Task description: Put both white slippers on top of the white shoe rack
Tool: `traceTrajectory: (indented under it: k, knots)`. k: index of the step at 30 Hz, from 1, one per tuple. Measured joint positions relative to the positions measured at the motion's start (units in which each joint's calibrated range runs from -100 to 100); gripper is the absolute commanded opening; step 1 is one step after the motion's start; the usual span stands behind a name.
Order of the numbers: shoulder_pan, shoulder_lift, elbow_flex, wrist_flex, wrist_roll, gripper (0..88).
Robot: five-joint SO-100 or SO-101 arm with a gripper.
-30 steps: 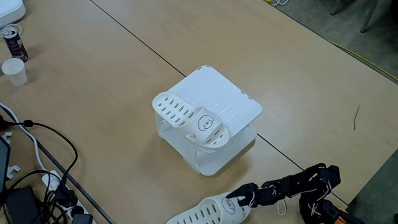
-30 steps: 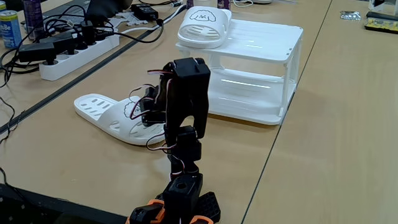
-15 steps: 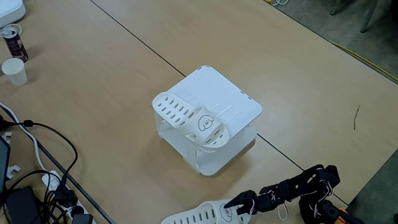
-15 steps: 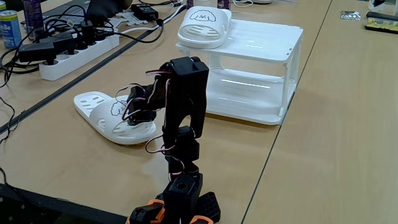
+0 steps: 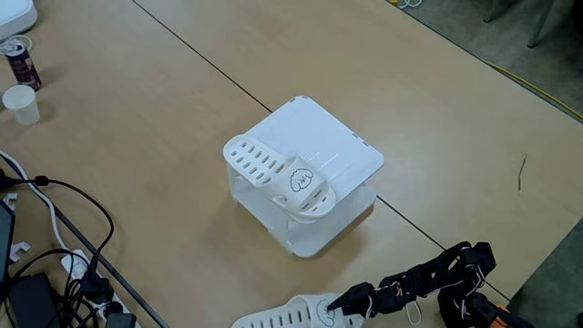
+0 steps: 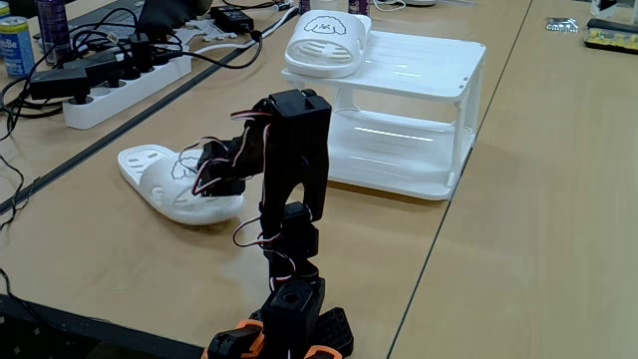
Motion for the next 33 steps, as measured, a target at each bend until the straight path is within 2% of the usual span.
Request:
traceTrajectory:
  k: [13, 25, 29, 33]
  knots:
    - [-0.37, -0.49, -9.16, -1.97, 0.0, 0.8]
    - [-2.25, -9.81, -18.6, -1.8, 0.0, 0.8]
    - [-2.17, -11.38, -26.95, 3.0, 0.0, 0.8]
    - [1.05, -11.55, -37.38, 12.62, 0.0, 0.8]
